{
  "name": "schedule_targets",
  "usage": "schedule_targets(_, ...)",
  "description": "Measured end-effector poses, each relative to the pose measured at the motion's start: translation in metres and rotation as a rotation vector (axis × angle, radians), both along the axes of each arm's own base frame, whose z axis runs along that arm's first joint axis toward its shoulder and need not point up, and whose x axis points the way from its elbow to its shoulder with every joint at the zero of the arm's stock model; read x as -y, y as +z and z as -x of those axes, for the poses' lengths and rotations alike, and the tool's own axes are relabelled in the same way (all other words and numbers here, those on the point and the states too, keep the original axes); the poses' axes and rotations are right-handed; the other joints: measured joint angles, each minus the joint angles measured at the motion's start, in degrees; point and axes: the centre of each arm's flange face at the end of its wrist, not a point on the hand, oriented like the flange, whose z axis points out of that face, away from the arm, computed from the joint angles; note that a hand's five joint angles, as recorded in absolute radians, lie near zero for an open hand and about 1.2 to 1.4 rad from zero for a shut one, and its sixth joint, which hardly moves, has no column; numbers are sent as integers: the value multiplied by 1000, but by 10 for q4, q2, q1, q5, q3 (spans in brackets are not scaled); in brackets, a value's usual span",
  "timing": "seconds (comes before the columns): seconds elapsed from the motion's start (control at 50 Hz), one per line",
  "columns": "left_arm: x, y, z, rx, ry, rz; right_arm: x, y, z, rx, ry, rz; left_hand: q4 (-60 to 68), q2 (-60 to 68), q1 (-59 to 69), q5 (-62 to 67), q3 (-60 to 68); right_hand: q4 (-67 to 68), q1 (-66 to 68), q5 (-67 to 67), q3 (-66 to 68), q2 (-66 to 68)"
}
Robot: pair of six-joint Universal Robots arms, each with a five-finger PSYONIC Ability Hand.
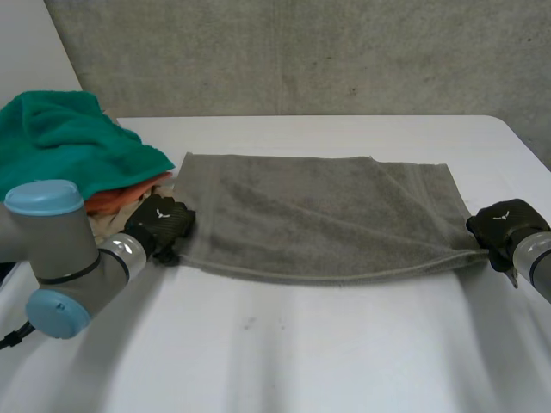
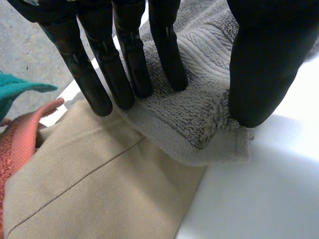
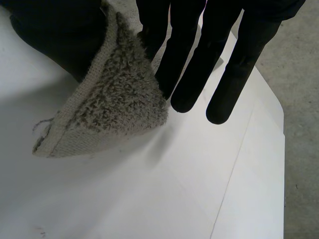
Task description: Fold the laundry.
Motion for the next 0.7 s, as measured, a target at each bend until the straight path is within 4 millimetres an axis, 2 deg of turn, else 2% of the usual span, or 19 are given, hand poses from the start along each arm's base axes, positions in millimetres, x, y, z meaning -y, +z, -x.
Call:
schedule_targets(0.14, 7, -4, 4, 1, -6, 7, -1, -1, 0, 0, 0, -3, 47, 50, 61, 43, 48, 0, 0, 0, 0, 0)
schedule_targets(0.2, 8, -2, 6, -1, -9, 14, -1, -1, 0, 0, -1, -3, 199, 200, 218, 192, 197, 0, 0, 0, 0, 0)
schedule_targets(0.22, 8, -1, 6, -1, -10, 16, -1, -1, 0, 0, -1, -3, 199, 200, 218, 192, 197, 0, 0, 0, 0, 0)
schedule_targets(0.24, 8, -1, 6, -1, -10, 17, -1, -1, 0, 0, -1, -3, 253, 256, 241, 237, 251, 0, 0, 0, 0, 0)
schedule_targets(0.48, 2, 4, 6, 2, -1, 15, -1, -1, 0, 0, 0, -3, 266, 267, 241, 238, 264, 0, 0, 0, 0, 0)
schedule_targets(0.58, -8, 6, 1, 16, 13, -20, -2, 0, 0, -2, 3, -7, 266, 267, 241, 238, 264, 0, 0, 0, 0, 0)
schedule_targets(0.66, -32, 22, -7, 46, 35, -77, -6, 12, 0, -20, 18, 7, 266, 267, 241, 238, 264, 0, 0, 0, 0, 0)
schedule_targets(0.7, -48, 32, -12, 62, 40, -112, -12, 24, 1, -47, 44, 17, 266, 267, 241, 238, 264, 0, 0, 0, 0, 0)
